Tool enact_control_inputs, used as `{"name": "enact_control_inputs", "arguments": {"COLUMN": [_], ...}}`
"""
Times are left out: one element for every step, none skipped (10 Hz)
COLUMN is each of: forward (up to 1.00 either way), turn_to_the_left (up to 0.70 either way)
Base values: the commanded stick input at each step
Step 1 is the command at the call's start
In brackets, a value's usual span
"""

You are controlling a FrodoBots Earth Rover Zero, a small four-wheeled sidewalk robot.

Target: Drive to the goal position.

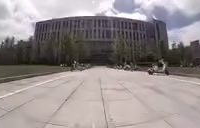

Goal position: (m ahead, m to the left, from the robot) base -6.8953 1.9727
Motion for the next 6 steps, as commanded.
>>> {"name": "enact_control_inputs", "arguments": {"forward": [1.00, 1.00, 0.91, 0.48, 0.04, 0.00], "turn_to_the_left": [0.00, 0.00, -0.05, -0.32, -0.59, -0.62]}}
